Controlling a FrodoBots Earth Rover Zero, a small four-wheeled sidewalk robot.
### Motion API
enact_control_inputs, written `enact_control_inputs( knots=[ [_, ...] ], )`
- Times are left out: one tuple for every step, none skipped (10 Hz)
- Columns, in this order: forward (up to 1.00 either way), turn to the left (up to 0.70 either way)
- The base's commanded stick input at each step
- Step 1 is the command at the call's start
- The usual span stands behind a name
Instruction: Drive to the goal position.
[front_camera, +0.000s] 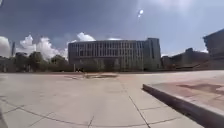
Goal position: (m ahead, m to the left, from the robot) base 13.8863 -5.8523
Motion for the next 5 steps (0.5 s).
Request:
enact_control_inputs(
  knots=[
    [1.0, 0.0],
    [1.0, 0.0],
    [1.0, 0.0],
    [1.0, 0.0],
    [1.0, 0.0]
  ],
)
